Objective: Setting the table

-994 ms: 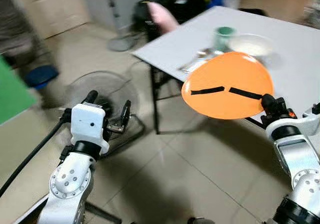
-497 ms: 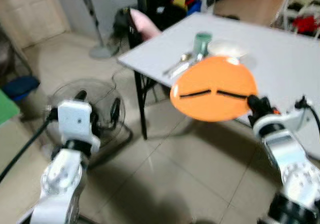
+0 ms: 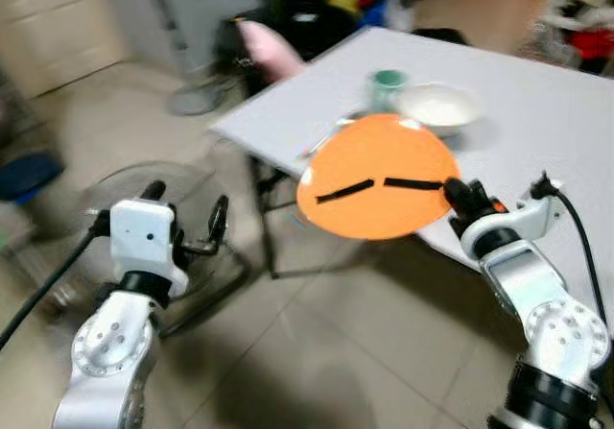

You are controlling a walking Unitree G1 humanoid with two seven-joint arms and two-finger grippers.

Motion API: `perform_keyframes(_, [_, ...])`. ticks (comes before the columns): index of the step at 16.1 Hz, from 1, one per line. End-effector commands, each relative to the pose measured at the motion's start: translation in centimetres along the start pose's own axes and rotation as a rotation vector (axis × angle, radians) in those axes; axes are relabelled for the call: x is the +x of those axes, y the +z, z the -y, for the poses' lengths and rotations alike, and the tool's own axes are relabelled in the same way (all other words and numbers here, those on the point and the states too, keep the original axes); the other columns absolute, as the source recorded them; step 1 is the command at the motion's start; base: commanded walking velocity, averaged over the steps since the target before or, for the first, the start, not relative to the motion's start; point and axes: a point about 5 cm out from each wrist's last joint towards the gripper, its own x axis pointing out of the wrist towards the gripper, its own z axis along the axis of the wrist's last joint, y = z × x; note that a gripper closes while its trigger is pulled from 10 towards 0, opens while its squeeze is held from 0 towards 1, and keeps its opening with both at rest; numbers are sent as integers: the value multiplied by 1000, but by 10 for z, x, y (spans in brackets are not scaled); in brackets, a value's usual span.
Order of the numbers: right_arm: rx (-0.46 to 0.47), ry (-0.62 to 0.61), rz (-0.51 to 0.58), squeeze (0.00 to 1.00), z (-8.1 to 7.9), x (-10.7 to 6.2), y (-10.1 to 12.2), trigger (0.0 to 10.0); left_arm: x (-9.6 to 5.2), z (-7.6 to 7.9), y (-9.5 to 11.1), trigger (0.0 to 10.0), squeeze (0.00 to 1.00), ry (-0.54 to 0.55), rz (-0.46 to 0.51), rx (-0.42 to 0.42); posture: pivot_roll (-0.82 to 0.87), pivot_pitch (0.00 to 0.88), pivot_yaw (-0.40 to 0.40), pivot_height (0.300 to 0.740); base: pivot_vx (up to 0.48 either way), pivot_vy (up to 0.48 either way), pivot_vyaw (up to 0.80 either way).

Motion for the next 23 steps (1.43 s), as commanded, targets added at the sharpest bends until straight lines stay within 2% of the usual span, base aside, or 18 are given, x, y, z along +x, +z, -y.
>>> perform_keyframes(1, [9,42,4,0,-8,-5,3,10000,-4,-4,1,10000,0,3,-1,18,-52,0,65,740,281,0,0])
perform_keyframes(5, [39,21,-18,0,-3,-8,1,10000,-5,-4,-2,10000,0,-13,-14,8,-60,0,69,740,70,0,0])
perform_keyframes(9, [78,-15,-27,0,0,-4,1,10000,-2,4,-4,10000,0,-104,-35,5,-61,0,74,740,0,0,0])
perform_keyframes(12, [110,-38,-55,0,2,6,-3,10000,-1,19,-9,10000,0,-311,-74,-50,-46,0,65,740,0,0,0])
perform_keyframes(16, [141,-76,-80,0,5,21,-4,10000,-2,27,-14,10000,0,-465,-130,-55,-40,0,76,740,0,0,0])
perform_keyframes(23, [163,-62,-86,0,-4,42,-6,10000,3,30,-13,10000,0,-443,-116,-52,-35,0,80,740,0,0,0])
